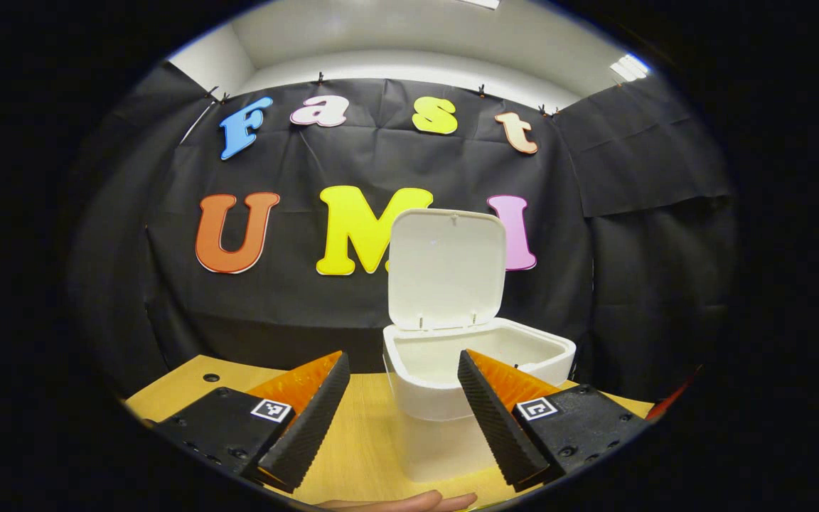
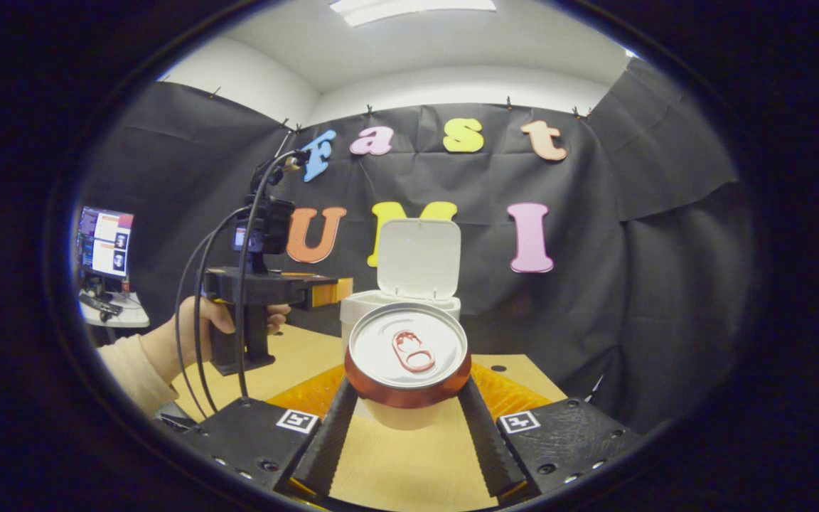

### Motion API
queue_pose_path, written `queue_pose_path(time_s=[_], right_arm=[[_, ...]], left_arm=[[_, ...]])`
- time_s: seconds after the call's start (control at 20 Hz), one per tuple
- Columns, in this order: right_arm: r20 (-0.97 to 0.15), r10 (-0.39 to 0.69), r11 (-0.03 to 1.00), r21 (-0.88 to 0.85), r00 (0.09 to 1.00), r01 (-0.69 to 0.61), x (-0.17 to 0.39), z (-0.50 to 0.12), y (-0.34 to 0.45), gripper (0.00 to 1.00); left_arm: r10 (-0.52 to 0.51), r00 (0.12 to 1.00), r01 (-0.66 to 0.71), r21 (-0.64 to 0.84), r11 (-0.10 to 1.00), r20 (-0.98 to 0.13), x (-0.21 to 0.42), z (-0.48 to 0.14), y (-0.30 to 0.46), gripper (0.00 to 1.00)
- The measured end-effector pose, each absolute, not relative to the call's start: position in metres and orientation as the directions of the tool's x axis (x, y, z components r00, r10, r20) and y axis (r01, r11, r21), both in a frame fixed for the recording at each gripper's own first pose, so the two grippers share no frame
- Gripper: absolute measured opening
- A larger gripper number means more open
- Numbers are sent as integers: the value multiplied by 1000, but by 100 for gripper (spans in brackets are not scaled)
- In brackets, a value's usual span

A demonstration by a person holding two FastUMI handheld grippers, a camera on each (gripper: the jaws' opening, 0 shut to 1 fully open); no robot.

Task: Press the lid of the desktop garbage bin to open it, pick up the crumpled paper on the desktop and throw it into the bin, then pick up the pop can on the desktop and drop it into the bin, and finally close the garbage bin lid.

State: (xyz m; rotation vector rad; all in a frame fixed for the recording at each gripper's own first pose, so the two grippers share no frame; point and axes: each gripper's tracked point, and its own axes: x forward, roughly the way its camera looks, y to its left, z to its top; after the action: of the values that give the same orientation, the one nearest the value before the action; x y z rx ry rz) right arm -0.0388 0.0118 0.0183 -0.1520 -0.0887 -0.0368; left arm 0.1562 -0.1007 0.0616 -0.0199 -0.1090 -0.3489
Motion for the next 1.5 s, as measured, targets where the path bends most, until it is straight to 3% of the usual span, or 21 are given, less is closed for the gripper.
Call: queue_pose_path(time_s=[0.2, 0.45, 0.6, 0.8, 1.05, 1.25, 1.5], right_arm=[[100, -9, 990, -141, 995, 23, -42, 19, 20, 77], [76, -21, 991, -133, 997, 31, -39, 15, 24, 78], [81, -51, 983, -171, 995, 64, -38, 20, 25, 77], [121, -123, 968, -204, 985, 146, -35, 46, 20, 77], [45, -155, 966, -203, 987, 161, -10, 72, 31, 77], [7, -166, 967, -194, 986, 164, 13, 108, 44, 78], [18, -210, 964, -164, 978, 210, 44, 155, 48, 78]], left_arm=[[-270, 952, 274, -10, 962, 146, 125, 61, -67, 98], [-222, 968, 217, 61, 974, 117, 85, 46, -47, 99], [-259, 965, 257, 45, 965, 33, 71, 25, -58, 99], [-188, 982, 187, 68, 980, 2, 61, 17, -37, 99], [-212, 977, 212, 35, 977, 20, 53, 13, -30, 99], [-164, 985, 161, 57, 985, 48, 50, 12, -3, 99], [-169, 985, 167, 59, 984, 24, 50, 2, 12, 99]])
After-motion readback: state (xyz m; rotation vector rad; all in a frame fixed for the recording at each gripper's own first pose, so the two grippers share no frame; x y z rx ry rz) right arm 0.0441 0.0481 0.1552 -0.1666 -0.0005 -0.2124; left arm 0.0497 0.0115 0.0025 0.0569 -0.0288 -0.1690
